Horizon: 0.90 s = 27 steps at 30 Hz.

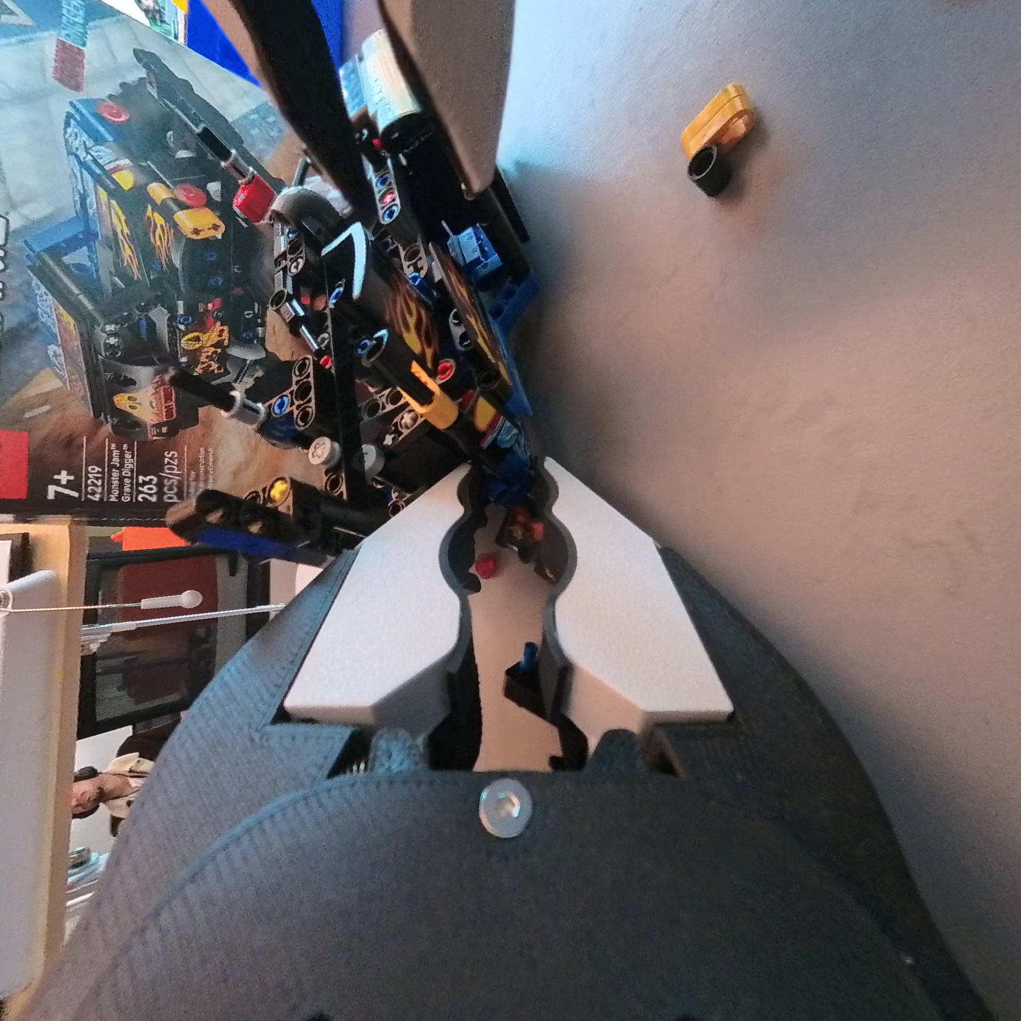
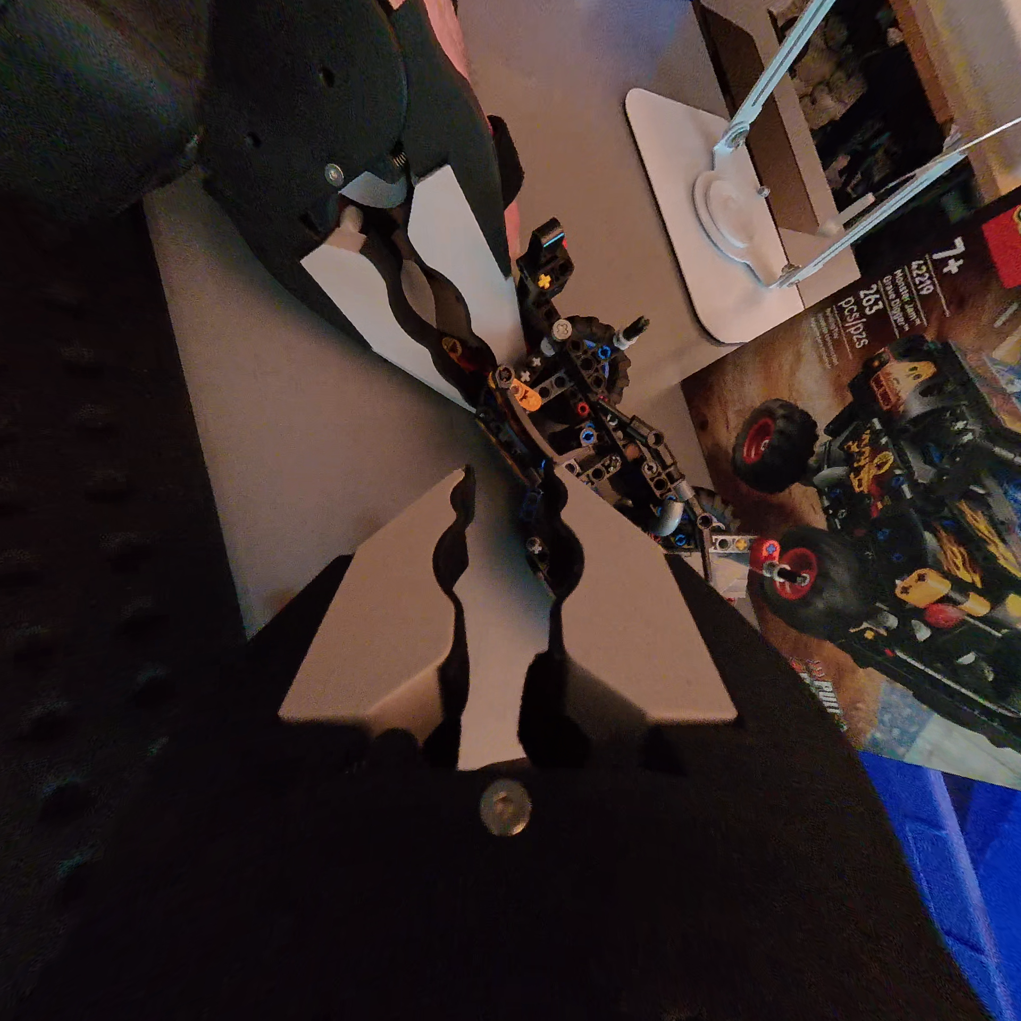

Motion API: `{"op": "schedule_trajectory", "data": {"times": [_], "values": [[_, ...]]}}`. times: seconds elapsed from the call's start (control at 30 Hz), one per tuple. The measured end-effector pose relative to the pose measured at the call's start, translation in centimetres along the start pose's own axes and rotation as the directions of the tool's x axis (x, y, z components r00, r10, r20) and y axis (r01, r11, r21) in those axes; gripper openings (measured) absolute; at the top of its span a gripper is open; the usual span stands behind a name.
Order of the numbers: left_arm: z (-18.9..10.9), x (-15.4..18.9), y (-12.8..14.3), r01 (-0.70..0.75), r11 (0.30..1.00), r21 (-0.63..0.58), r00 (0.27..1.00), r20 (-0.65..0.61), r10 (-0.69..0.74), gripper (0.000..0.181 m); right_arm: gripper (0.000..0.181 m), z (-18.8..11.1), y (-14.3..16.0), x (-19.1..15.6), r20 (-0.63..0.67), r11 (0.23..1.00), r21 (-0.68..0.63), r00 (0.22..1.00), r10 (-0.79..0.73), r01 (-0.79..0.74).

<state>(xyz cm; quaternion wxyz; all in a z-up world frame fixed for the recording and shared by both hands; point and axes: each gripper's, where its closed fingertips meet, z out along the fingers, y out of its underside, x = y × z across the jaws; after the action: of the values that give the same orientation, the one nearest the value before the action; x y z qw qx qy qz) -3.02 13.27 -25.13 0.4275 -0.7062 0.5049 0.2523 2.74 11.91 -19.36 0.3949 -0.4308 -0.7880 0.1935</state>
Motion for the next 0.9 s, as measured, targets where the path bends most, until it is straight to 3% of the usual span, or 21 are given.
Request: {"op": "schedule_trajectory", "data": {"times": [0.17,0.37,0.63,0.9], "values": [[-0.4,-0.2,0.2,0.018,1.000,0.005,1.000,-0.008,-0.018,0.018,0.015,0.8,-1.1,1.3,-0.019,0.996,-0.002,0.995,-0.094,0.094],[-0.7,-0.1,0.6,0.058,0.998,0.003,0.998,-0.039,-0.058,0.024,0.005,2.6,-1.1,0.8,0.087,0.976,-0.084,0.978,-0.192,0.199],[-2.4,0.1,0.6,0.217,0.975,0.053,0.965,-0.158,-0.207,0.056,0.003,2.5,-2.5,0.6,0.063,0.993,-0.010,0.991,-0.118,0.119],[-4.4,-2.6,2.3,0.354,0.933,0.070,0.932,-0.110,-0.345,0.058,0.000,3.3,-2.2,2.1,-0.004,0.999,-0.013,0.999,-0.046,0.046]]}}
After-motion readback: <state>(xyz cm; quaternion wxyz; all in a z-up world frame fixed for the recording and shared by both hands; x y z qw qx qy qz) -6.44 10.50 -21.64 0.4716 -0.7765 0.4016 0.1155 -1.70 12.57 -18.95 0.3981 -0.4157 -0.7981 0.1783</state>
